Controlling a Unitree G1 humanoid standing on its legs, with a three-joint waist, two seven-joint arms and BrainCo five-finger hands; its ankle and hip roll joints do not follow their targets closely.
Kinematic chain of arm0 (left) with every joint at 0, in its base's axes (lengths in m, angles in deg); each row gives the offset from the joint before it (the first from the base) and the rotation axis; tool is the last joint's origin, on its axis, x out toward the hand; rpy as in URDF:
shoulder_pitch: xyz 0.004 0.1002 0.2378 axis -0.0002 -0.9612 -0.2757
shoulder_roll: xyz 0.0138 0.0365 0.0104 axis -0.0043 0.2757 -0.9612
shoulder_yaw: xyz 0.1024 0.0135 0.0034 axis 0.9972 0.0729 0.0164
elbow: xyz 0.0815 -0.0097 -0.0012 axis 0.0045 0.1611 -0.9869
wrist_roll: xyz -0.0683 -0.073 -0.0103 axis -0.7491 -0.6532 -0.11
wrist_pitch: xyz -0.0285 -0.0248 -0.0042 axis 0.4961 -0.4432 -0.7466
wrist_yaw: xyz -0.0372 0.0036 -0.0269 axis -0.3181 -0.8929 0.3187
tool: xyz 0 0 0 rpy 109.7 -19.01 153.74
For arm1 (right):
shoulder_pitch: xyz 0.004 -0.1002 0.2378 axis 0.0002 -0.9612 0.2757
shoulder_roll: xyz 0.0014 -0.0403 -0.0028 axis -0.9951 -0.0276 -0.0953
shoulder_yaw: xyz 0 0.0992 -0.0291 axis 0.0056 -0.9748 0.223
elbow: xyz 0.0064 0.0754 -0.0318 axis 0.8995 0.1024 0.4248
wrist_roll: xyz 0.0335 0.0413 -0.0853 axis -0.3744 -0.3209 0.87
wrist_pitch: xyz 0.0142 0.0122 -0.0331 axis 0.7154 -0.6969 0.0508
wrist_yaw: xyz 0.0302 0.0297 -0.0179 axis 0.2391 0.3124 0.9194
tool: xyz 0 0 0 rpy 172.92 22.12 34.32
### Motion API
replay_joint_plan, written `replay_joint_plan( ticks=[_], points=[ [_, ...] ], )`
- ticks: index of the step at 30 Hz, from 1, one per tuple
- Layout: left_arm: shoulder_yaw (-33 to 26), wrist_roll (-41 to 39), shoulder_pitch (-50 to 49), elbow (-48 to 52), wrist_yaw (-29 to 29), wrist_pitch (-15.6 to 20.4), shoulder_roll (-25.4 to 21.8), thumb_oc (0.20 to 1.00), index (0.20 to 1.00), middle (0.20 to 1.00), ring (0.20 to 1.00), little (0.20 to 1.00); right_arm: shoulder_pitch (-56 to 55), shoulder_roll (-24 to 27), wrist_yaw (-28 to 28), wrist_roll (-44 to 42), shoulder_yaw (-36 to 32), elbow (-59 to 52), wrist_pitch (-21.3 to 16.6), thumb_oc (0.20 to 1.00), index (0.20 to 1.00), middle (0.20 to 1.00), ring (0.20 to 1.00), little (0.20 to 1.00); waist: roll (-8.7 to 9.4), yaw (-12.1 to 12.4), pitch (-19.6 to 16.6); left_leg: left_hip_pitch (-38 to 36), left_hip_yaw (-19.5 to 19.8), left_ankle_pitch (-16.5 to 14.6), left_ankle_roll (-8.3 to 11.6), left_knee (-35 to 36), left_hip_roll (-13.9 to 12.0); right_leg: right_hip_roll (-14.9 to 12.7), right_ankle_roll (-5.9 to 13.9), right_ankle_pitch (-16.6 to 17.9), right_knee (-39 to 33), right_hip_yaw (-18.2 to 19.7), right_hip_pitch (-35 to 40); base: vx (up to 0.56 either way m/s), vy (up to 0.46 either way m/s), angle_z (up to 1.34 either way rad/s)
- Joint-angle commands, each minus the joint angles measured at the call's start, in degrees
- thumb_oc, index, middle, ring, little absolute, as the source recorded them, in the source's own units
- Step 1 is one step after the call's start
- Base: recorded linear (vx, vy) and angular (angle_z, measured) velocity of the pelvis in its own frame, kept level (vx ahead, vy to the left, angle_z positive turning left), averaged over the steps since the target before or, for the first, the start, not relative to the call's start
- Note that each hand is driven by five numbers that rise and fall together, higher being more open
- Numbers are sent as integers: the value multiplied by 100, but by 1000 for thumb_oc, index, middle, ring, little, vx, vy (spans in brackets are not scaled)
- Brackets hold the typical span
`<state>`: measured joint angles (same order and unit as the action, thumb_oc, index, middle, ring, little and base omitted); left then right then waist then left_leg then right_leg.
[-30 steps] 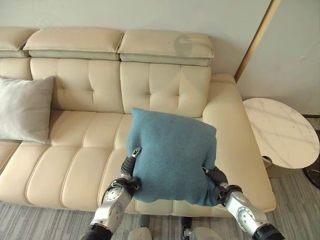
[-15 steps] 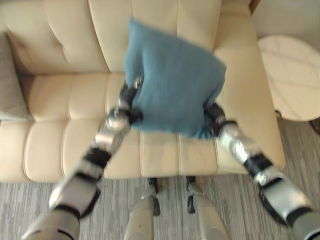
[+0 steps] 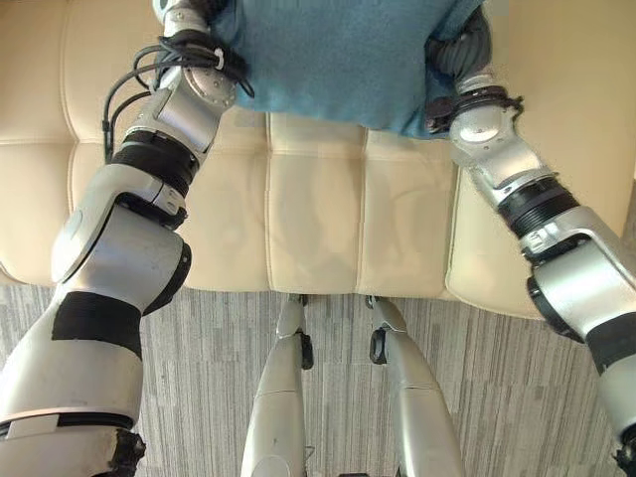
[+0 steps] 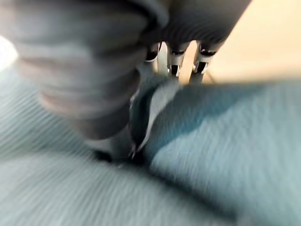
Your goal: Pick up all the scattered cushions and arrange them neatly on the sofa.
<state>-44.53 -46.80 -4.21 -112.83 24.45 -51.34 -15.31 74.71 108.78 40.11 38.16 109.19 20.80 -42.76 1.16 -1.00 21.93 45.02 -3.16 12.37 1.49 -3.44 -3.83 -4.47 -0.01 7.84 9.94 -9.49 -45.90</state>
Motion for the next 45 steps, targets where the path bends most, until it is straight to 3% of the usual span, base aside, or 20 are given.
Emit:
replay_joint_plan(
  ticks=[1, 4, 14, 16, 18, 19, 21, 22, 28, 31, 37, 45],
  points=[
    [184, 269, 188, -2, -24, 47, 340, 1000, 1000, 1000, 1000, 1000, 825, -455, 671, 941, -448, -364, -28, 1000, 1000, 1000, 1000, 1000, 328, -64, -144, -285, 90, -1274, 174, -618, 174, -285, 724, -834, -46, 263, 469, -17, 8, 10],
    [-234, -141, -180, -380, 187, -42, 323, 1000, 1000, 1000, 1000, 1000, 350, -448, 735, 824, -926, 106, 245, 1000, 1000, 1000, 1000, 1000, 306, -45, -18, -325, 129, -1249, 158, -597, 209, -277, 710, -790, -84, 249, 514, -28, 4, 10],
    [-769, -653, -917, -400, 391, 66, 84, 1000, 1000, 1000, 1000, 1000, -425, -393, 583, 209, -1418, 344, 157, 1000, 1000, 1000, 1000, 1000, 285, -47, 89, -478, 130, -1201, 161, -582, 219, -238, 672, -726, -157, 267, 689, -28, 12, 2],
    [-996, -713, -1332, -172, 380, 130, -22, 1000, 1000, 1000, 1000, 1000, -813, -414, 598, 63, -1725, 147, 61, 1000, 1000, 1000, 1000, 1000, 279, -56, 119, -528, 61, -1038, 125, -550, 237, -271, 635, -578, -209, 220, 747, -78, 53, -5],
    [-1327, -758, -2023, 243, 433, 172, -142, 1000, 1000, 1000, 1000, 1000, -1473, -467, 490, -101, -2083, -270, -35, 1000, 1000, 1000, 1000, 1000, 256, -60, 14, -816, 80, -1185, 159, -439, 209, -240, 669, -706, -269, 258, 1013, 31, 47, -6],
    [-1538, -788, -2421, 454, 492, 197, -161, 1000, 1000, 1000, 1000, 1000, -1889, -501, 397, -142, -2288, -559, -95, 1000, 1000, 1000, 1000, 1000, 263, -78, 3, -888, 2, -1041, 124, -398, 223, -275, 634, -569, -317, 213, 1086, 71, 58, -9],
    [-2306, -1025, -3829, 1115, 732, 327, -150, 1000, 1000, 1000, 1000, 1000, -3257, -593, 40, -187, -2775, -1312, -209, 1000, 1000, 1000, 1000, 1000, 231, -104, -211, -1384, -63, -1068, 119, -193, 215, -280, 638, -553, -458, 187, 1536, 76, 90, -11],
    [-2327, -1017, -3890, 1153, 732, 314, -148, 1000, 1000, 1000, 1000, 1000, -3304, -601, 44, -178, -2765, -1348, -194, 1000, 1000, 1000, 1000, 1000, 228, -111, -220, -1423, -66, -1061, 120, -167, 216, -279, 639, -548, -477, 187, 1571, 119, 68, -17],
    [-3492, -2193, -6727, 2025, 1716, 522, 930, 1000, 1000, 1000, 1000, 1000, -6018, -1156, -1066, -266, -3242, -2191, -33, 1000, 1000, 1000, 1000, 1000, 201, -180, -766, -2714, -158, -1094, 94, 357, 214, -301, 716, -579, -851, 144, 2833, 150, 64, -11],
    [-3553, -2216, -7006, 2055, 1811, 484, 1050, 1000, 1000, 1000, 1000, 1000, -6335, -1207, -1171, -229, -3330, -2216, 27, 1000, 1000, 1000, 1000, 1000, 193, -204, -836, -2898, -175, -1080, 86, 435, 205, -306, 736, -577, -903, 140, 2996, 78, 73, -5],
    [-3712, -2171, -8066, 1906, 2156, 358, 1624, 1000, 1000, 1000, 1000, 1000, -7352, -1574, -1727, -136, -3474, -1878, 158, 1000, 1000, 1000, 1000, 1000, 72, -276, -1362, -3916, -308, -1171, 20, 730, 237, -281, 805, -633, -1095, 211, 3871, 54, 116, -10],
    [-3721, -1959, -8616, 1802, 2363, 238, 1846, 1000, 1000, 1000, 1000, 1000, -7902, -1670, -2082, -41, -3501, -1557, 237, 1000, 1000, 1000, 1000, 1000, 134, -256, -1705, -4542, -446, -1354, -52, 844, 314, -299, 877, -689, -1228, 254, 4449, 32, 94, -11]
  ],
)
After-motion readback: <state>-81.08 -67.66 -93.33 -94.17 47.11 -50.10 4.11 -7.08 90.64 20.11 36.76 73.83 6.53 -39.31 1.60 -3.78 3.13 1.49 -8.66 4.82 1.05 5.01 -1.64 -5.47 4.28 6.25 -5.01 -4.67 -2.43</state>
